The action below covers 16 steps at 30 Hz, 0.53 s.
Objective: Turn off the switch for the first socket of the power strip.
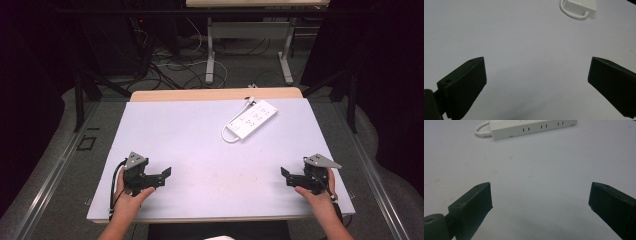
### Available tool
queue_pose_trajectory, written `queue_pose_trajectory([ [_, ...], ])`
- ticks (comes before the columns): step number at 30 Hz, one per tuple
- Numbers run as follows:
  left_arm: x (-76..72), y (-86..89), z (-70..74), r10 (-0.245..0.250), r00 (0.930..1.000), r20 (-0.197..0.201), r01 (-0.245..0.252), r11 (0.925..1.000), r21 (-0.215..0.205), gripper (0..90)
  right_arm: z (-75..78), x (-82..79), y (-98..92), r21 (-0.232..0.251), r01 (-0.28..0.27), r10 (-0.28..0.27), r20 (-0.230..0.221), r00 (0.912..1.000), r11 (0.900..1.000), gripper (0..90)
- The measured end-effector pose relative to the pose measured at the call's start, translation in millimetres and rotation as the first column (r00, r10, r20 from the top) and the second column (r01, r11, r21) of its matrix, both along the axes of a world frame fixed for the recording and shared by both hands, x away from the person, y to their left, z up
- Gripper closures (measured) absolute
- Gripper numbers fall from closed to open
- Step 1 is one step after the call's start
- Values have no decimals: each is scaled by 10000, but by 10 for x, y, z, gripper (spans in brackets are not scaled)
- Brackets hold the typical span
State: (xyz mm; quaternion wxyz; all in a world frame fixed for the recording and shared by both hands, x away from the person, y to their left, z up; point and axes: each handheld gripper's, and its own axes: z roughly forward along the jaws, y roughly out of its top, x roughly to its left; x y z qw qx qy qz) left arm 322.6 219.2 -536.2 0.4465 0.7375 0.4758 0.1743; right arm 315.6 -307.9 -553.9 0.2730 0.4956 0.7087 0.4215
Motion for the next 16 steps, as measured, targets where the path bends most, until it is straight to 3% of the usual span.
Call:
queue_pose_trajectory([
  [16, 9, -8, -4, 27, 10000, -23, -27, 10000, -3, 18, -21, 3, -35, 196, 56, -53, -159, 9999, 9998, 43],
])
